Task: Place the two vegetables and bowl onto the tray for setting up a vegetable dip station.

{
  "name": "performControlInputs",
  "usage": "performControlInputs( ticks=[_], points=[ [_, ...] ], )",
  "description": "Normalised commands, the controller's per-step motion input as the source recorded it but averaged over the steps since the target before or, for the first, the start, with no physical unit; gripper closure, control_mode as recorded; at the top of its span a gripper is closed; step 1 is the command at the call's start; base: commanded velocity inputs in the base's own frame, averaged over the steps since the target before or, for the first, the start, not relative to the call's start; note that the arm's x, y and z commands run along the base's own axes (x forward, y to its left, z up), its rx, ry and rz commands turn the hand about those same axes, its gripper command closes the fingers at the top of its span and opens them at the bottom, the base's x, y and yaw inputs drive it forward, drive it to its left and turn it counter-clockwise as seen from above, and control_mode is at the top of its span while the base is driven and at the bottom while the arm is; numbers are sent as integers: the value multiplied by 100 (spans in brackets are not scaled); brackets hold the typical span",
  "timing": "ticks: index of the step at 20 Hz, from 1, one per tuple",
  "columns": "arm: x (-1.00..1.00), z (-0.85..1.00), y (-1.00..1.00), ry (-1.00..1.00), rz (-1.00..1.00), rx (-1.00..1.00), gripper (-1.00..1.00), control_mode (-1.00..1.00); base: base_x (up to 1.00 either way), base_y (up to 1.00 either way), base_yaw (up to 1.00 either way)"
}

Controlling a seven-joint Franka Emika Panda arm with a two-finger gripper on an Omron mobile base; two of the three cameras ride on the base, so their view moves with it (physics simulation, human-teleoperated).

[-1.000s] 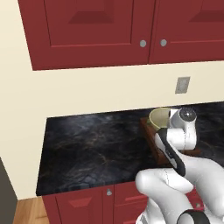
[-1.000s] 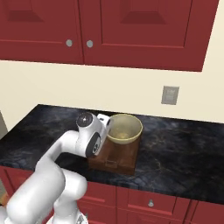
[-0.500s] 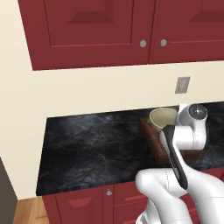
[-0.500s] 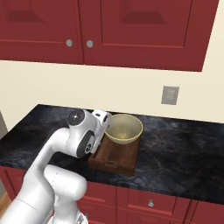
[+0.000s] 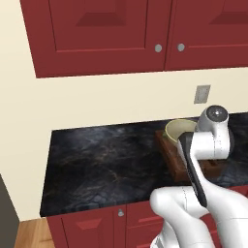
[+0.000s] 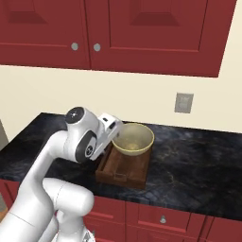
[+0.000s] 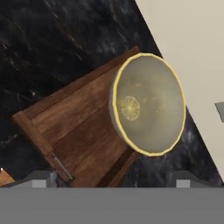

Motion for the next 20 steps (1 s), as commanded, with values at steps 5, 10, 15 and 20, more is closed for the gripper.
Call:
performControlInputs(
  ticks=[5, 10, 15, 20],
  points=[
    [-19, 1, -7, 0, -30, 21, -100, -100, 0, 0, 0],
    [-23, 0, 0, -1, -36, 17, -100, -100, 0, 0, 0],
    [-28, 2, -2, -3, -35, 20, -100, -100, 0, 0, 0],
    [-19, 0, -4, 0, -30, 19, -100, -100, 0, 0, 0]
  ],
)
